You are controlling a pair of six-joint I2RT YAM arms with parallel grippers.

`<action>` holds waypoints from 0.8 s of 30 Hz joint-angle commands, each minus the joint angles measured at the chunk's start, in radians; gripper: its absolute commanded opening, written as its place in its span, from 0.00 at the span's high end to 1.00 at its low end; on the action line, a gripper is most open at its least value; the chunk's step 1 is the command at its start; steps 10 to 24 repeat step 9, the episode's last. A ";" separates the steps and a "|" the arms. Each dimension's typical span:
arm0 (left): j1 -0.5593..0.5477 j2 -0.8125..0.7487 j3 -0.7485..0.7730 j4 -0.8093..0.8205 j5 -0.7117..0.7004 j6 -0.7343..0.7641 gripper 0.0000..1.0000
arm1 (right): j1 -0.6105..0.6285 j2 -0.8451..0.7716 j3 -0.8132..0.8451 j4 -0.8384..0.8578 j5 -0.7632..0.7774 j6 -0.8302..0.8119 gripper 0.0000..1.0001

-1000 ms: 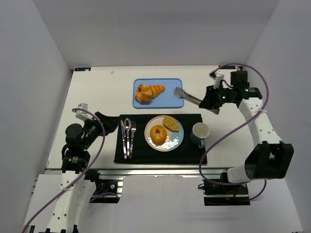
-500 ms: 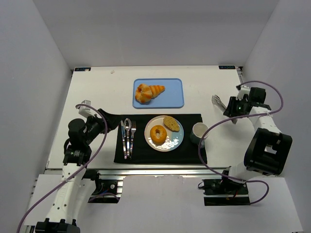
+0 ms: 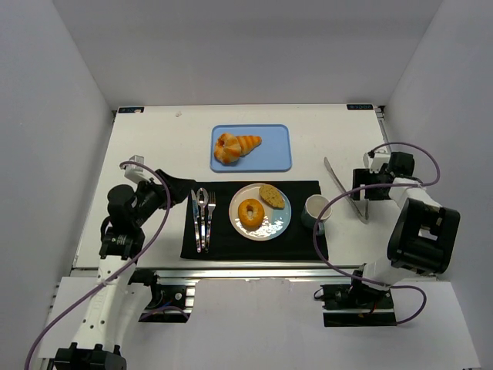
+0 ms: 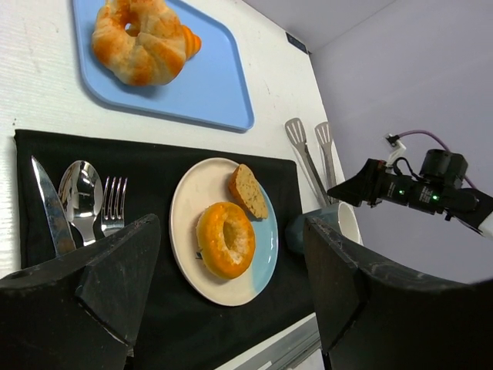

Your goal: Place the bread

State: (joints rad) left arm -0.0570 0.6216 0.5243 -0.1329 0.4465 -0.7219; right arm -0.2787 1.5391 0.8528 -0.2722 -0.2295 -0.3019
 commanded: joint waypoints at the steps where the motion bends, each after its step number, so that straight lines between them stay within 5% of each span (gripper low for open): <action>1: 0.000 -0.005 0.042 -0.007 0.009 0.019 0.16 | -0.011 -0.105 0.061 -0.034 0.048 -0.045 0.10; 9: 0.000 -0.005 0.022 0.022 0.032 0.007 0.16 | -0.011 -0.191 0.279 -0.147 -0.094 -0.072 0.10; 24: 0.000 -0.005 0.022 0.022 0.032 0.007 0.16 | -0.011 -0.191 0.279 -0.147 -0.094 -0.072 0.10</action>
